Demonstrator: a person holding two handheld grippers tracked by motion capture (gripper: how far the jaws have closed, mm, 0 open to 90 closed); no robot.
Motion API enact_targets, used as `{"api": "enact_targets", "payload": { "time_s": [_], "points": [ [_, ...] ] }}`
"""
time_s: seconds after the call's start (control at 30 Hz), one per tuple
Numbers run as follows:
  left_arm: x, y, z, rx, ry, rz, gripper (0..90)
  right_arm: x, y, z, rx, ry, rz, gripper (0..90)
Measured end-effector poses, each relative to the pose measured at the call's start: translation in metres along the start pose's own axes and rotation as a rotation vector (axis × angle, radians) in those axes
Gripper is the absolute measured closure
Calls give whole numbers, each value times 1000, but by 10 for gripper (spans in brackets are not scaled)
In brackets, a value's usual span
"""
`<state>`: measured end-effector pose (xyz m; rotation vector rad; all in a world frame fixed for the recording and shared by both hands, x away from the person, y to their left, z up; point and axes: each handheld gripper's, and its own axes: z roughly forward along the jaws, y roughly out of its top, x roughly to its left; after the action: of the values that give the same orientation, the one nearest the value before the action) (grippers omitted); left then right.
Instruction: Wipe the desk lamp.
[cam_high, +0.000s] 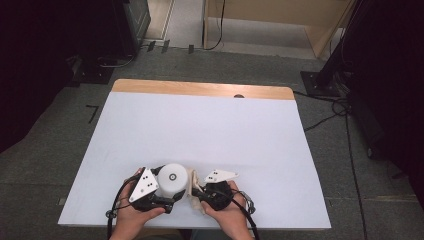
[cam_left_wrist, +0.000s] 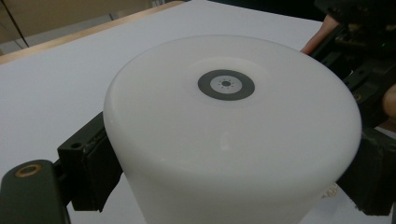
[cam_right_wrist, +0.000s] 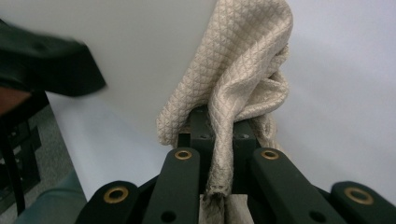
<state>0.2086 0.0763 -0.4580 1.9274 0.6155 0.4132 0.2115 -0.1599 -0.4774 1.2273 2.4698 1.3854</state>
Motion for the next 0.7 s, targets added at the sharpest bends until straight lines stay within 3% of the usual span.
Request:
{"api": "enact_targets", "payload": {
  "time_s": [0.23, 0.37, 0.5, 0.7],
  "points": [
    [0, 0, 0, -1, 3, -4, 85, 13, 18, -27, -127, 6, -53, 850],
    [-1, 0, 0, -2, 5, -5, 85, 16, 22, -32, -148, 3, -61, 852],
    [-1, 0, 0, -2, 5, -5, 85, 10, 18, -23, -106, 12, -39, 851],
    [-1, 0, 0, -4, 7, -7, 85, -3, 3, -1, 1, 19, -2, 851]
  ]
}}
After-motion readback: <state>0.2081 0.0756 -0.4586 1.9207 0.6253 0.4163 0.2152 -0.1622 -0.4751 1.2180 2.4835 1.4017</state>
